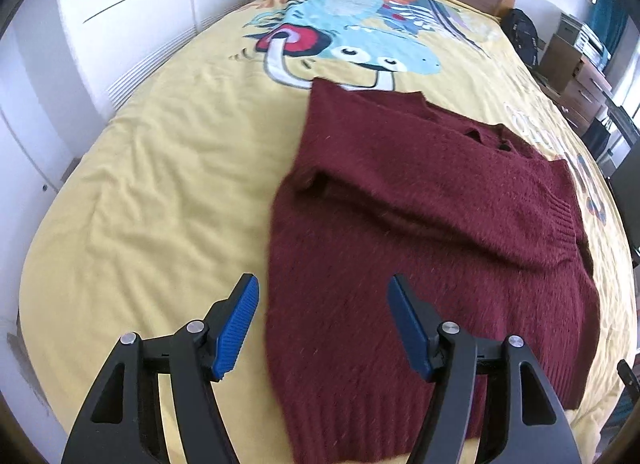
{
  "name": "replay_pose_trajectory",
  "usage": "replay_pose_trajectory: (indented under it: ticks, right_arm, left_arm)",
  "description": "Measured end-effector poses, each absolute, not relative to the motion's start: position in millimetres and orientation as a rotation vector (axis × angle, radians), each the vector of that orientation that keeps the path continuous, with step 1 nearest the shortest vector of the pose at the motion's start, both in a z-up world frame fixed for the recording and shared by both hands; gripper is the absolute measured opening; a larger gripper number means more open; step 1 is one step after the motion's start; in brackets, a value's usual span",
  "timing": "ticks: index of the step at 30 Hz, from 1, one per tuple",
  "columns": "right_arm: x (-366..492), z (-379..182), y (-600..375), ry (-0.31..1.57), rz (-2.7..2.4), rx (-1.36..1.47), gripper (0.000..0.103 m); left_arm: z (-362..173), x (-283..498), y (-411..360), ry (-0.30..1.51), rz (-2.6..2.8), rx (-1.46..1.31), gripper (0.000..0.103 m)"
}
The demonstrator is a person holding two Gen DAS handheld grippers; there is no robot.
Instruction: Fold small clothes
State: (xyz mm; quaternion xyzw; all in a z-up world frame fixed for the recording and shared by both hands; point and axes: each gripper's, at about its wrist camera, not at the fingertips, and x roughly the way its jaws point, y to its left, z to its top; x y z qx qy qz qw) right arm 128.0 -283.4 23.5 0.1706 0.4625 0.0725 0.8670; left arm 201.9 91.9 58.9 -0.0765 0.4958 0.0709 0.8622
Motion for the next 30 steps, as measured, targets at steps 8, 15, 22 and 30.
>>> replay_pose_trajectory:
  ticks: [8, 15, 22, 30]
  right_arm:
    - [117, 25, -282, 0.97, 0.152, 0.362, 0.07]
    - [110, 16, -281, 1.001, 0.155, 0.372, 0.078]
    - [111, 3, -282, 1.031, 0.162, 0.382, 0.079]
    - [123, -18, -287, 1.085, 0.184, 0.414, 0.079]
  left_arm:
    - [49, 160, 108, 1.074, 0.166, -0.223, 0.076]
    - [30, 138, 110, 1.114, 0.156, -0.273, 0.076]
    - [20, 130, 109, 1.127, 0.137, -0.317, 0.084]
    - [11, 126, 105, 1.135, 0.107, -0.351, 0.084]
